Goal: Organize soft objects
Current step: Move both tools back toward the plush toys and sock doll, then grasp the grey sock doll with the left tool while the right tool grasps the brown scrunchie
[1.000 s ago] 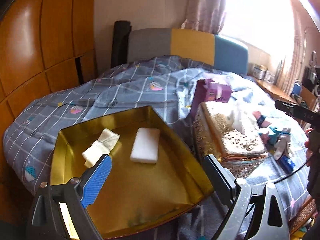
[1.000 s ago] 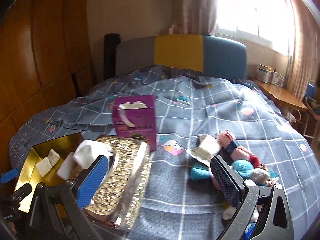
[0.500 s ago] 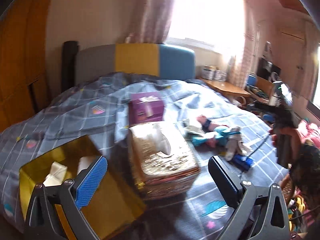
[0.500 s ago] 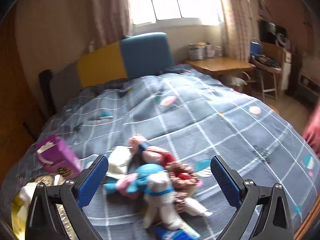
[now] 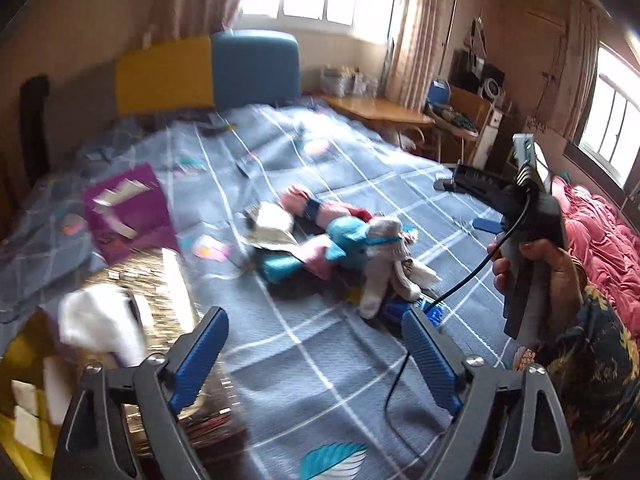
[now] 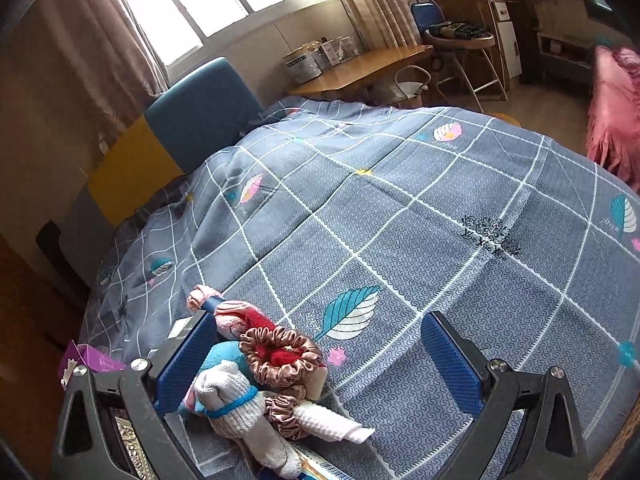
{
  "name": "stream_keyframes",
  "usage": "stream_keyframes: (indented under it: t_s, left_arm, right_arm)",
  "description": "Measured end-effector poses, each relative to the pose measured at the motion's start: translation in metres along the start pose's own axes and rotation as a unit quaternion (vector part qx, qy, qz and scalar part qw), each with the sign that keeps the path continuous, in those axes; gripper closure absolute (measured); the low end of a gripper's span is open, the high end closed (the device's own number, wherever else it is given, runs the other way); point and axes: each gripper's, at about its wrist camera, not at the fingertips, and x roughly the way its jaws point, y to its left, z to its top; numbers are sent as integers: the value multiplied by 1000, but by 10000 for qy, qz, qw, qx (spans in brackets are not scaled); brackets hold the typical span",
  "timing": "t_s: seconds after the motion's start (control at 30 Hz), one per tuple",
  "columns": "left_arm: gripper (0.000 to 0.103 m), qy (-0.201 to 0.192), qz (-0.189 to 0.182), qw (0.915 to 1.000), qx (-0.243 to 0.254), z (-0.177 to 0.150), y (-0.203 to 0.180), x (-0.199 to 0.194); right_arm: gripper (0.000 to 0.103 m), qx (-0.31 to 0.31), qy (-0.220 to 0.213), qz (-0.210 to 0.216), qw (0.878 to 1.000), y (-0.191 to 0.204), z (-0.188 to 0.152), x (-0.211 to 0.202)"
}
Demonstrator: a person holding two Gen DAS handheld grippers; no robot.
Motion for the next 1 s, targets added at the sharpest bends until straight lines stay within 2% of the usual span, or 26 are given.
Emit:
stream_keyframes:
  t_s: [0.1, 0.17, 0.4, 0.57, 0.77, 0.87, 1.0]
  left_arm:
    - [34, 485, -317, 9981, -190, 7, -7, 40]
    - [37, 636, -454, 9967, -228, 11, -12, 59]
    - [37, 819, -718, 9940, -25, 32, -39, 103]
    - [37, 876, -736, 9933, 151, 45, -62, 132]
    - [37, 1107, -712, 9913, 5, 57, -70, 173]
    - [57, 1126, -710, 9911, -30, 54, -69, 184]
    - [63, 910, -974, 9908, -236, 48, -59, 166]
  right_arm:
    - [0, 18, 99, 113, 9999, 1, -2, 1]
    - [0, 0, 131, 156, 9998, 1, -2, 1]
    - [0, 324, 395, 369, 9980, -9, -3, 8]
    - [0, 553, 614, 447, 9956, -15, -5, 15]
    - [0, 792, 856, 591, 9914, -22, -6, 24]
    - [0, 761, 935, 604, 9909, -20, -7, 28]
    - [0, 758, 1030, 611, 9899, -20, -8, 33]
